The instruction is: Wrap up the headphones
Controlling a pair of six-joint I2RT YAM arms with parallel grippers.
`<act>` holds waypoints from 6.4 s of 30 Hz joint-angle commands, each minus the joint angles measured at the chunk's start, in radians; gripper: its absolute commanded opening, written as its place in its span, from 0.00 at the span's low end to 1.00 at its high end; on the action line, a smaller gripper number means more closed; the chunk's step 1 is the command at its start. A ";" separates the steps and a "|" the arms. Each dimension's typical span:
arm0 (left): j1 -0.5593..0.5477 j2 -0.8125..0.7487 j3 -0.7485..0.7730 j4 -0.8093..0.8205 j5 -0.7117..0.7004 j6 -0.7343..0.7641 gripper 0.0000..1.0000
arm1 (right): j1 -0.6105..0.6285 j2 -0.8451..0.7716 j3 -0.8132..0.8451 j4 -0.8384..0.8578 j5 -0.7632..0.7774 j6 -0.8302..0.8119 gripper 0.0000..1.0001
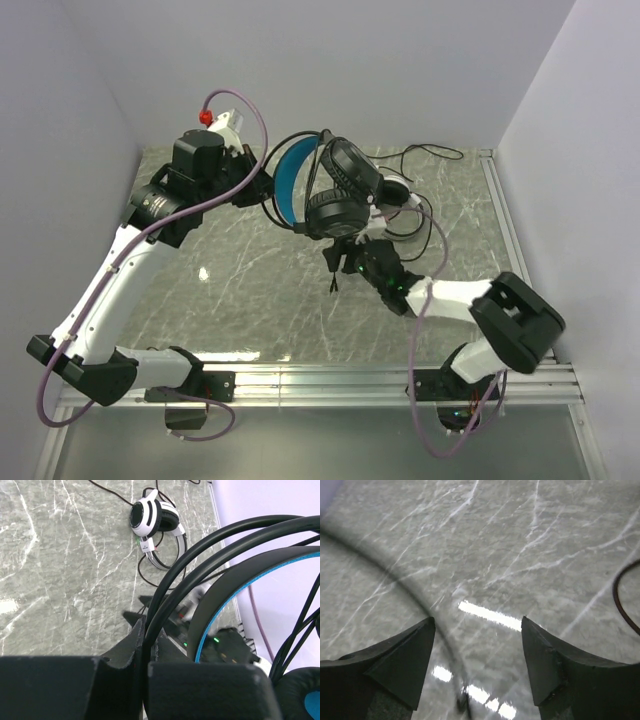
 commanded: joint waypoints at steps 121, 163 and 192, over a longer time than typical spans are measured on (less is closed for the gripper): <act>-0.230 0.221 -0.507 0.374 -0.307 0.612 0.00 | 0.663 -0.095 0.365 -0.471 0.783 -1.351 0.00; -0.362 0.106 -0.567 0.464 0.020 0.802 0.00 | 0.589 -0.198 0.241 -0.281 0.293 -1.474 0.00; -0.360 0.152 -0.497 0.447 0.152 0.776 0.00 | 0.591 -0.132 0.302 -0.210 0.164 -1.405 0.00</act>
